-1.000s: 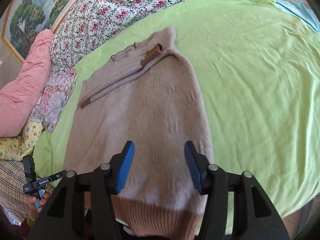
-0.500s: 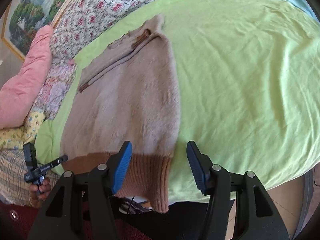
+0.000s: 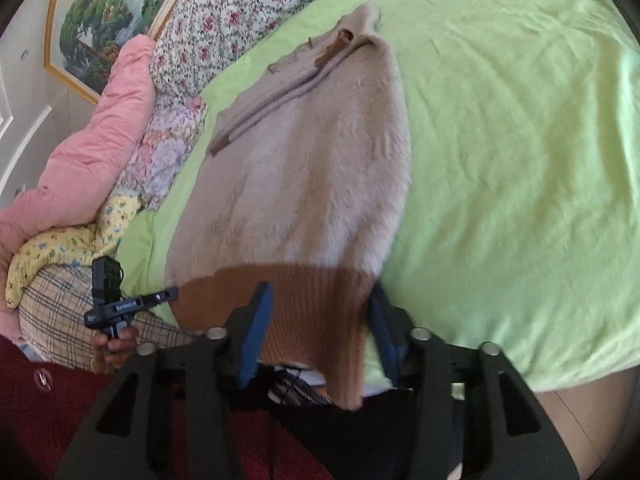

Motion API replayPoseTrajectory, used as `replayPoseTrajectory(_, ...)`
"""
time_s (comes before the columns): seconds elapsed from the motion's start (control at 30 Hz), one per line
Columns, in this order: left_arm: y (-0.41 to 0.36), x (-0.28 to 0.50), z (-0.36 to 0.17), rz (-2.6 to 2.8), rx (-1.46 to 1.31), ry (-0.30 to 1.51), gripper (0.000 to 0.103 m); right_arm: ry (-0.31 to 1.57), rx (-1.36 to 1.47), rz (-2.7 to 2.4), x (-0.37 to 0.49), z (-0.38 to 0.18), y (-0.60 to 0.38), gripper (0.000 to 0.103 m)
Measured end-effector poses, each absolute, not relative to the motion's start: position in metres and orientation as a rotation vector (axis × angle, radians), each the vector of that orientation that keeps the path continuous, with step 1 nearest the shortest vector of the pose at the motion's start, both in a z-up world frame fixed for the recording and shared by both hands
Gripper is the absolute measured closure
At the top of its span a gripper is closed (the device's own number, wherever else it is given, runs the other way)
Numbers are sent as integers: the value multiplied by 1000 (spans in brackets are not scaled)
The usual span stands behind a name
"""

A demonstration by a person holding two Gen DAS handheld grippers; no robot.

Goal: Fold small clothes
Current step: 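Grasp the brown ribbed hem with both grippers and lift it toward the collar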

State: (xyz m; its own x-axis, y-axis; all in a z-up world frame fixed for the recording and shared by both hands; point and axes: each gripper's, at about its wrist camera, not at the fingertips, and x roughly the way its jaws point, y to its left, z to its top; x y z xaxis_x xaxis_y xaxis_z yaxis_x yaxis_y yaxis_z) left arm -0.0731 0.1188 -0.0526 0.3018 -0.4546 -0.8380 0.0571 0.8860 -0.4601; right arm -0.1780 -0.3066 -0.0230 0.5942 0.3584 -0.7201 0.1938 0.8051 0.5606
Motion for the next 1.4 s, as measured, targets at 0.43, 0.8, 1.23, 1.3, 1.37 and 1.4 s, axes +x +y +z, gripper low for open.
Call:
replayPoseTrajectory(0.43,122,-77,-48,-366,-359,1182,97,929,724,88,-184,-28,-316,95)
replayPoseTrajectory(0.8,133,-72,-15,-428,-413,1037,97,757,845,217,-172,-6,-328,95)
replayPoseTrajectory(1.23,138,-3,58,-429,-433,801,97,571,864,248,-108,43,-353,95)
replayPoseTrajectory(1.3,140,24,75,-412,-446,729,97,532,863,252,-83,54,-362,96)
replayPoseTrajectory(1.37,141,54,85,-382,-445,680,97,508,831,248,-52,64,-368,96)
replayPoseTrajectory(1.4,142,66,87,-376,-449,673,97,498,823,246,-32,68,-372,96)
